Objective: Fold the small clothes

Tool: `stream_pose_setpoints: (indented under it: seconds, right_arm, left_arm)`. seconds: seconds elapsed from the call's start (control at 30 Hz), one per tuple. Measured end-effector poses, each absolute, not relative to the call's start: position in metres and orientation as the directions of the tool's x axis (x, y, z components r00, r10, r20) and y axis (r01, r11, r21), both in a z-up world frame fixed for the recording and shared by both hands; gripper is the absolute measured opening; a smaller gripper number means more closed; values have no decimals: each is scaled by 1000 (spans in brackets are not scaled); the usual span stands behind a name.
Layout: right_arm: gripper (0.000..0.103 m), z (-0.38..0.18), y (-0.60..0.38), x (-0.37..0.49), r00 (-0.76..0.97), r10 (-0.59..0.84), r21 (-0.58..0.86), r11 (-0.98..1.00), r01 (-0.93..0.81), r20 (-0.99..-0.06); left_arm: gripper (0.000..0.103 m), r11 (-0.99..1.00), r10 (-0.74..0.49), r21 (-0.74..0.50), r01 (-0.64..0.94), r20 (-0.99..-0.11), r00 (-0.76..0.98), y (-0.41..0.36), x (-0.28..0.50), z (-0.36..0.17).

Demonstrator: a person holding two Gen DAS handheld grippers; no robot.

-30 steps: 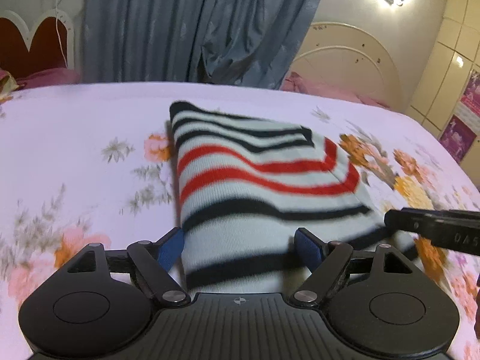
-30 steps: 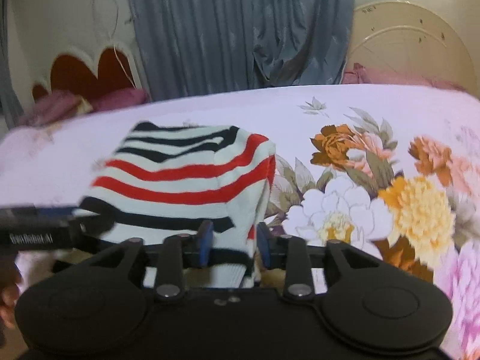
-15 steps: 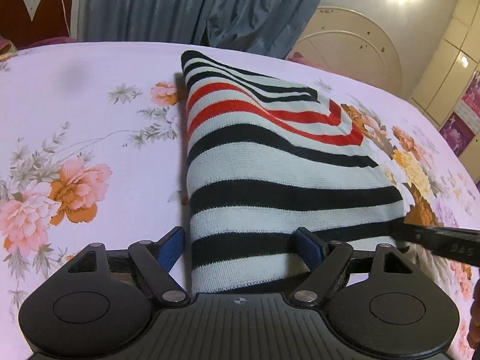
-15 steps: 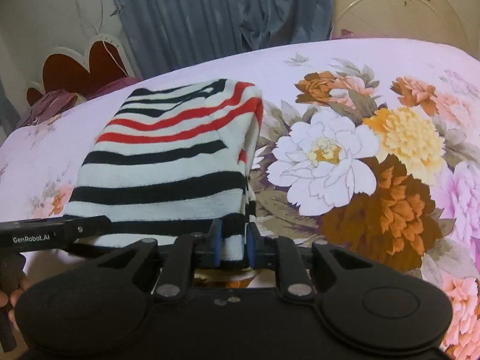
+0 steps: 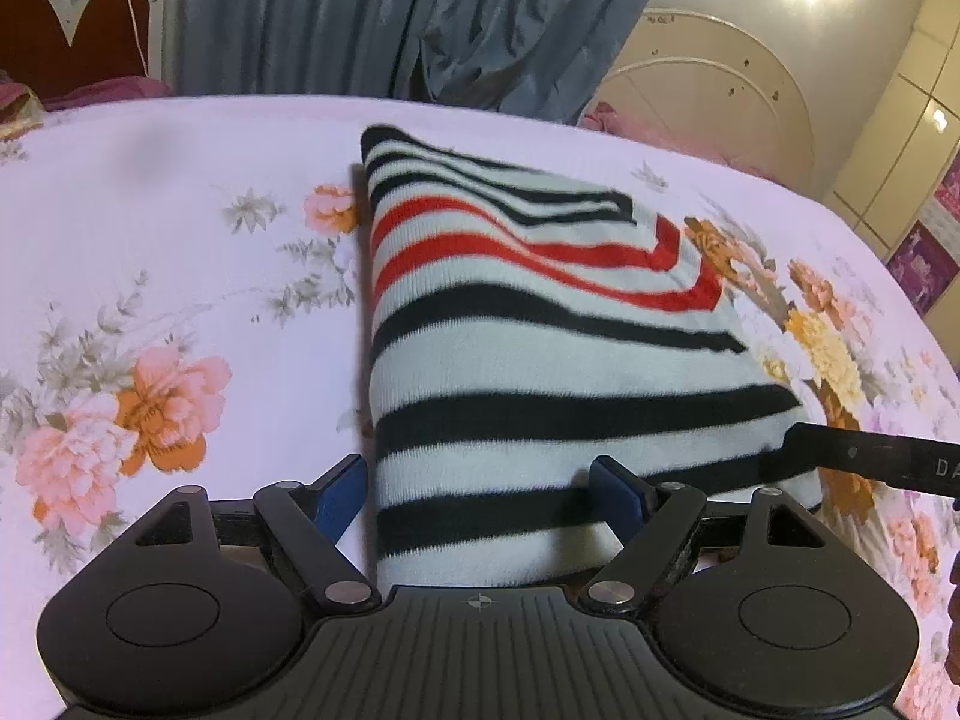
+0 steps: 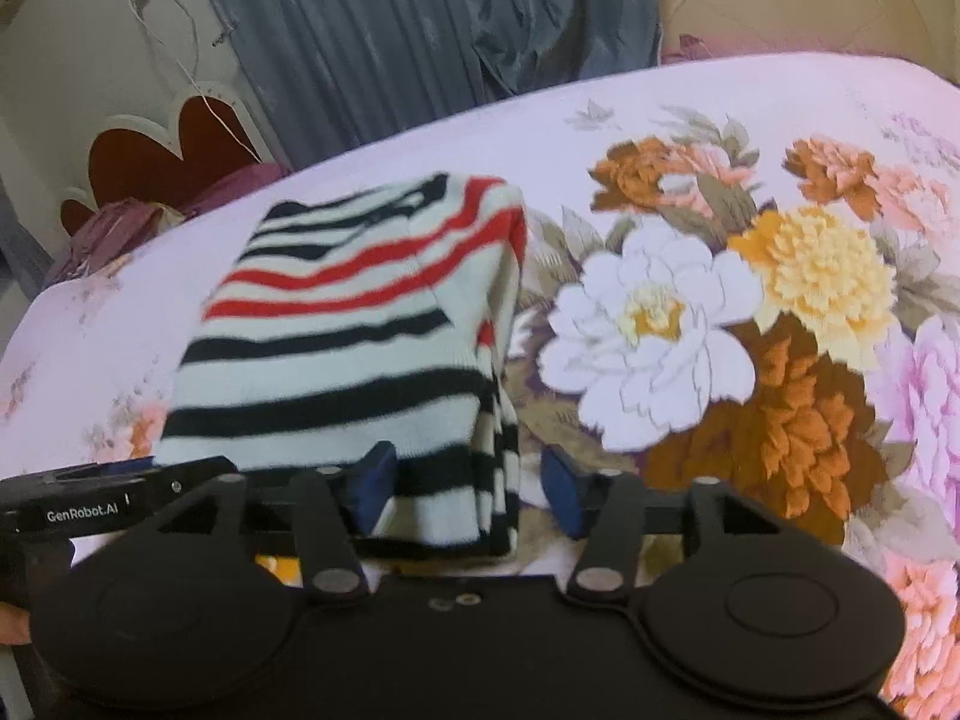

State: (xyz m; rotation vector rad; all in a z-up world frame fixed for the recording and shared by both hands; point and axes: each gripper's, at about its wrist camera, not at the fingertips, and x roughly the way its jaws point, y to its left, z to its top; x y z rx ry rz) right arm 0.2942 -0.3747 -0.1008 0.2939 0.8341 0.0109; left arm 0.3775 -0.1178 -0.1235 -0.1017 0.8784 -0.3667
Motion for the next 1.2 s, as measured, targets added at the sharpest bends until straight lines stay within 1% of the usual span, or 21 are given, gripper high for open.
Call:
stream_pose_setpoints:
  seconds: [0.1, 0.17, 0.2, 0.27, 0.33, 0.4, 0.6, 0.8, 0.9, 0.97, 1.03, 1.07, 1.1, 1.13, 1.17, 1.2]
  right_arm:
    - [59, -96, -375, 301, 682, 125, 261, 960, 100, -721]
    - [62, -94, -376, 306, 684, 130, 267, 959, 98, -718]
    - [62, -94, -376, 309, 684, 135, 270, 958, 95, -717]
    - [64, -92, -376, 317, 685, 138, 269, 959, 88, -715]
    - [73, -91, -377, 324, 685, 139, 267, 960, 85, -715]
    - [75, -92, -379, 332, 685, 142, 273, 958, 86, -714]
    - [76, -103, -394, 353, 670, 152, 309, 943, 121, -727]
    - [76, -125, -410, 373, 638, 208, 371, 919, 133, -742]
    - [78, -137, -416, 378, 638, 274, 442, 890, 115, -719]
    - [76, -143, -415, 381, 642, 324, 485, 871, 85, -695]
    - [67, -147, -410, 387, 631, 371, 511, 858, 47, -682]
    - [66, -148, -408, 389, 630, 384, 518, 855, 34, -675]
    - [64, -149, -406, 390, 630, 390, 522, 853, 27, -671]
    - [59, -149, -405, 392, 632, 392, 522, 853, 23, -669]
    - [56, -149, -405, 393, 632, 394, 521, 853, 19, -667]
    - [51, -149, -404, 394, 633, 397, 522, 853, 15, -665]
  left_arm:
    - [81, 937, -347, -236, 258, -716, 606, -117, 379, -113]
    - [93, 937, -347, -242, 251, -714, 608, -117, 384, -108]
    - [94, 939, -342, -241, 245, -715, 610, -118, 387, -107]
    - [95, 941, -337, -235, 244, -713, 615, -120, 393, -104]
    - [95, 942, -334, -230, 244, -714, 615, -124, 401, -103]
    - [95, 943, -332, -230, 242, -721, 608, -127, 410, -105]
    - [95, 942, -335, -239, 237, -738, 585, -134, 432, -118]
    - [95, 913, -409, -342, 225, -744, 528, -131, 453, -140]
    - [95, 892, -450, -388, 230, -734, 508, -129, 458, -149]
    - [95, 881, -472, -406, 243, -726, 500, -130, 460, -152]
    - [94, 875, -484, -413, 253, -723, 493, -130, 461, -152]
    - [94, 872, -489, -419, 254, -720, 493, -129, 462, -153]
    - [92, 869, -494, -423, 255, -715, 495, -129, 462, -153]
    - [89, 869, -494, -425, 254, -712, 499, -129, 461, -153]
    - [86, 868, -495, -429, 251, -709, 502, -127, 461, -153]
    - [84, 867, -496, -432, 248, -706, 505, -126, 461, -153]
